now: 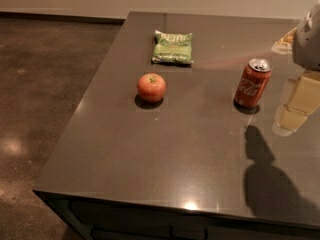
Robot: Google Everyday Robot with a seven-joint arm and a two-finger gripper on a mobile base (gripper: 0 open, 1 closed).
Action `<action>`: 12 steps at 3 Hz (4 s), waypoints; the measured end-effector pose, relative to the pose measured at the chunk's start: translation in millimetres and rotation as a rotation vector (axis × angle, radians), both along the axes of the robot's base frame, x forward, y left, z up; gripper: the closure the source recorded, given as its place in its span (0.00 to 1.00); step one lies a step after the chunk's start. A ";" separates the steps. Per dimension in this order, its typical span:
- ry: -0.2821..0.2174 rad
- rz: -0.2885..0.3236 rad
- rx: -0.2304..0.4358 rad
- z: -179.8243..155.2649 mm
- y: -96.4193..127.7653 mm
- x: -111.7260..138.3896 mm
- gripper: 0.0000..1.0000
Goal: Move coke can near green jalapeno chip bag
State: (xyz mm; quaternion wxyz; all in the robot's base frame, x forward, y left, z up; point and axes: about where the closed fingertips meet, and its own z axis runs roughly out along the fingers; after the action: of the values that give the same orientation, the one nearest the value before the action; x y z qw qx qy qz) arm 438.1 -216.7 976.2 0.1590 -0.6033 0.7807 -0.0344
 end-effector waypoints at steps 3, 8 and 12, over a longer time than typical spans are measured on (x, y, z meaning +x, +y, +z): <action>-0.019 -0.034 0.059 -4.4 -9.0 24.1 0.00; -0.008 -0.211 0.237 -55.3 -43.3 125.9 0.00; -0.015 -0.212 0.259 -50.0 -21.4 162.7 0.86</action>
Offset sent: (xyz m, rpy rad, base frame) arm 0.0160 -0.0089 -0.0065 0.0464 -0.0092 -0.0452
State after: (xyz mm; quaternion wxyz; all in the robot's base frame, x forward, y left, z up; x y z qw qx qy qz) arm 600.9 -238.1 926.2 0.2367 -0.4917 0.8367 0.0456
